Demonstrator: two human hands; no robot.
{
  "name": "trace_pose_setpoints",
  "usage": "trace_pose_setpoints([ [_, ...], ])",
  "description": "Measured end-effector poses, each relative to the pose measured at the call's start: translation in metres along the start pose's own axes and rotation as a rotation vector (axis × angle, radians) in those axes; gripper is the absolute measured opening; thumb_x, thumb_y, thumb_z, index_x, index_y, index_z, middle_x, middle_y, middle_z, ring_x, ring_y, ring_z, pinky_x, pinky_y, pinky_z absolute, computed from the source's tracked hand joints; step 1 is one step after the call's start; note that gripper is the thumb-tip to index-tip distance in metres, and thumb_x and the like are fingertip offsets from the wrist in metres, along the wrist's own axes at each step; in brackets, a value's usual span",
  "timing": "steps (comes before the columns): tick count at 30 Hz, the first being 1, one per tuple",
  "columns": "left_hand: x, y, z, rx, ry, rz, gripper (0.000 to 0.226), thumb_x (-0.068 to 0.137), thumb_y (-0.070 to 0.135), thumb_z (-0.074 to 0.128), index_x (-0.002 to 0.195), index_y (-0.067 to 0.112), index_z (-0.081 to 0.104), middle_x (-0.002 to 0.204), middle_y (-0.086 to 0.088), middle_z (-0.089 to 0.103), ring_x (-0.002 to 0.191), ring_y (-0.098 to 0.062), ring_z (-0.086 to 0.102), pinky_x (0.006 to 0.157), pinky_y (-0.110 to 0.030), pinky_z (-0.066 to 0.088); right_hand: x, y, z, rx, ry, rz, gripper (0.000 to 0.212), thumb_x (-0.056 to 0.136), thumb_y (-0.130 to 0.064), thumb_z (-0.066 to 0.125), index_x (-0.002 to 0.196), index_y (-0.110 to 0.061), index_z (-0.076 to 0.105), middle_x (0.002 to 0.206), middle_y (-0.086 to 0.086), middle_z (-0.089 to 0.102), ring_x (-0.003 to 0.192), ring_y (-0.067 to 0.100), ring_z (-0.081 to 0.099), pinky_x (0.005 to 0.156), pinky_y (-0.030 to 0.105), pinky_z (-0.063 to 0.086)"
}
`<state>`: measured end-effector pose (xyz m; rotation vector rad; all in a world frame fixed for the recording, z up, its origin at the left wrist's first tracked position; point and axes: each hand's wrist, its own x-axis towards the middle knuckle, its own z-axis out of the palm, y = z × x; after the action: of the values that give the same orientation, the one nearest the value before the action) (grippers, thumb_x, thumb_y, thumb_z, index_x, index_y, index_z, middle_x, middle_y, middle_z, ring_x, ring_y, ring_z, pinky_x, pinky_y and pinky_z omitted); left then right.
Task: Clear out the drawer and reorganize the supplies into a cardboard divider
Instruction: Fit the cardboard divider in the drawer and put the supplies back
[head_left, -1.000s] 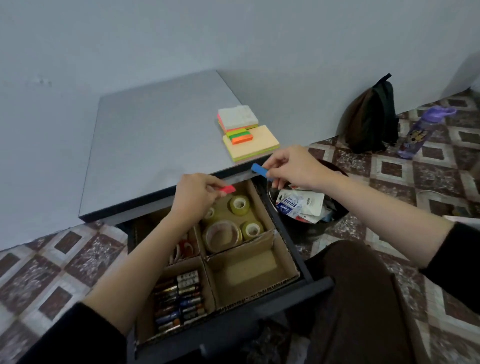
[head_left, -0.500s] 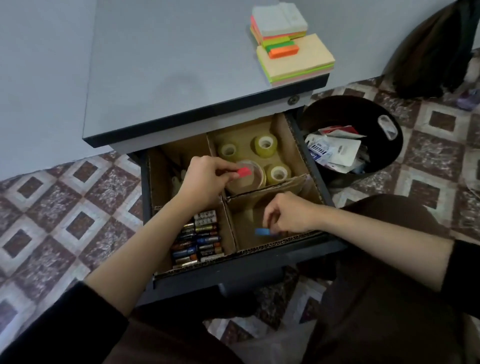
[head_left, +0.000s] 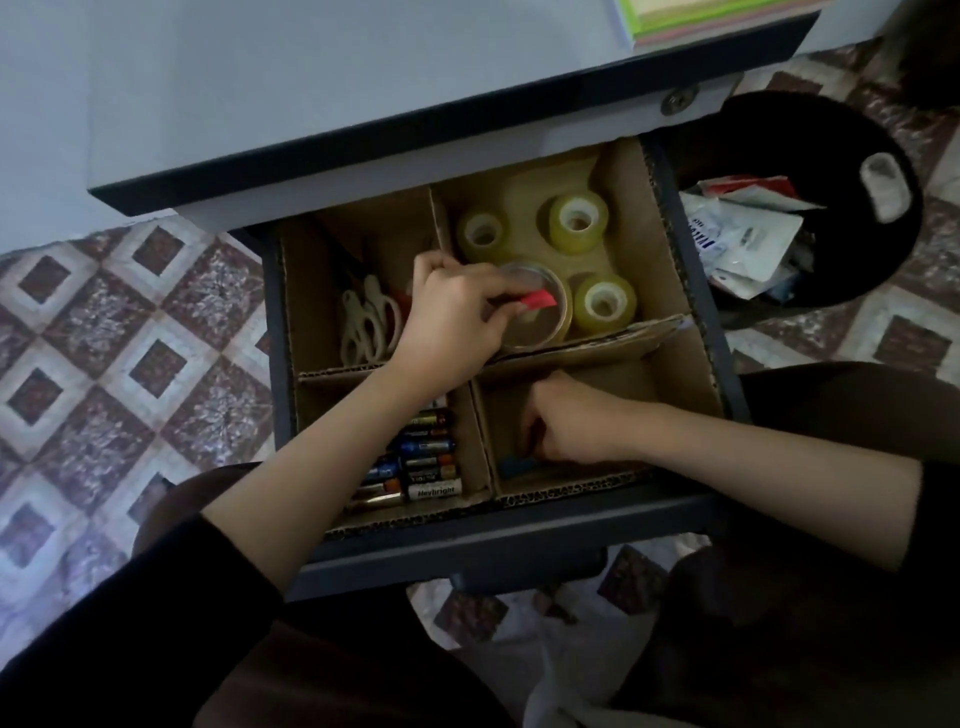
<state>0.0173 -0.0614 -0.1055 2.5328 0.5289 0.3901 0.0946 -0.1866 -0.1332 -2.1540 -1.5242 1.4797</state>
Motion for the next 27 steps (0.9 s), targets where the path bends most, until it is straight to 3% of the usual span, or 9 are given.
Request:
trace_pose_setpoints([
  [3,0.001,-0.002,0.002,0.030,0.007,0.032,0.023,0.081,0.023,0.063,0.102,0.020,0.071,0.093,0.004,0.071,0.083,-0.019,0.055,0.074,-0.021,0.016,0.003,0.000,0.000,-0.018,-0.030,-0.010,0.018,0.082,-0.005,0.064,0.099,-0.005,0.071,0.096,0.010,0.067,0.086,0.020,0.063,0.081,0.036,0.055],
  [9,0.001,-0.004,0.005,0.025,0.040,0.053,0.022,0.082,0.023,0.064,0.102,0.020,0.071,0.096,0.005,0.071,0.081,-0.018,0.056,0.074,-0.020,0.016,0.001,-0.002,0.000,-0.073,-0.030,-0.014,0.020,0.082,-0.011,0.067,0.103,-0.011,0.068,0.094,0.003,0.057,0.086,0.020,0.060,0.077,0.032,0.055],
  [14,0.001,-0.005,0.008,0.028,0.055,0.044,0.021,0.082,0.023,0.065,0.102,0.021,0.071,0.097,0.006,0.071,0.082,-0.014,0.052,0.073,-0.021,0.017,-0.002,-0.004,-0.006,-0.069,0.017,-0.004,0.017,0.085,-0.010,0.063,0.100,-0.011,0.072,0.093,0.003,0.063,0.089,0.017,0.060,0.078,0.029,0.053],
  [20,0.002,-0.006,0.009,0.028,0.077,0.050,0.020,0.082,0.023,0.065,0.102,0.021,0.071,0.095,0.007,0.071,0.079,-0.005,0.045,0.072,-0.021,0.016,-0.007,-0.009,-0.004,-0.068,-0.117,-0.016,0.029,0.088,-0.007,0.055,0.114,-0.013,0.066,0.102,0.000,0.053,0.097,0.018,0.056,0.088,0.033,0.052],
  [27,0.002,-0.005,0.009,0.042,0.075,0.038,0.021,0.083,0.023,0.064,0.103,0.020,0.071,0.094,0.006,0.071,0.080,-0.010,0.049,0.074,-0.021,0.016,-0.008,-0.009,-0.002,-0.079,-0.138,-0.035,0.029,0.087,-0.004,0.054,0.111,-0.009,0.068,0.108,0.007,0.064,0.099,0.020,0.060,0.088,0.037,0.053],
])
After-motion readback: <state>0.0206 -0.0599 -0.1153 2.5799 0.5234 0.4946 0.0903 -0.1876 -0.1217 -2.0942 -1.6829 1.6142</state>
